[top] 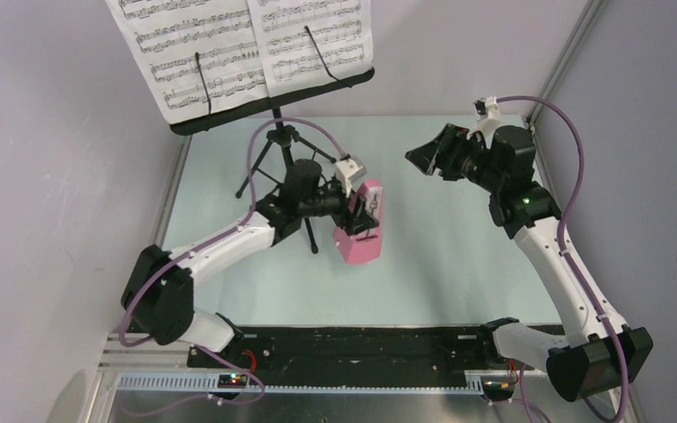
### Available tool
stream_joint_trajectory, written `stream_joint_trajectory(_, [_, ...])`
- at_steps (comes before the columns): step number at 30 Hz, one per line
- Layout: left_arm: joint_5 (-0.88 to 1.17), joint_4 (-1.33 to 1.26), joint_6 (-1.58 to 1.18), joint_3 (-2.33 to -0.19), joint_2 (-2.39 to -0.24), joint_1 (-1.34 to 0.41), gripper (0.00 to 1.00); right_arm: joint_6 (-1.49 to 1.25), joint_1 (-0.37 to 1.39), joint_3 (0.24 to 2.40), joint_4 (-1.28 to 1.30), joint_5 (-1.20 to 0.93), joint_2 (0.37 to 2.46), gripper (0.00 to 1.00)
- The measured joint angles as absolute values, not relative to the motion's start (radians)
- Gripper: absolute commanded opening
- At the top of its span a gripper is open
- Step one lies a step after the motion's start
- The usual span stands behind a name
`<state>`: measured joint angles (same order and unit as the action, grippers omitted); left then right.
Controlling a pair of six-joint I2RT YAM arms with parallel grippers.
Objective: Set up the instrument practice props
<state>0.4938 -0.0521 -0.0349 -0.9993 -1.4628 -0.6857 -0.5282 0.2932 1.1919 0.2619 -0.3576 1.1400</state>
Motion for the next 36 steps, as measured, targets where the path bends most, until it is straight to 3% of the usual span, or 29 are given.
stream_joint_trajectory(12, [0.815,0.199,-0.12,-1.148,-1.256,-0.575,0.0,-0.463,0.289,0.915,-0.002,-0.829,1.063,0.66])
stream_joint_trajectory(19, [0.866,0.329,-0.077,-1.148,-1.196,-0.567,0.0,-0.624,0.424,0.786,-0.191,-0.864,1.131,0.65])
stream_joint_trajectory(27, [0.844,0.445,-0.019,-1.186,-1.2,-0.541,0.0,-0.786,0.457,0.707,-0.342,-0.821,1.174,0.52])
stream_joint_trajectory(36, [0.914,0.466,-0.077,-1.295,-1.189,-0.476,0.0,-0.694,0.462,0.674,-0.514,-0.955,1.185,0.44])
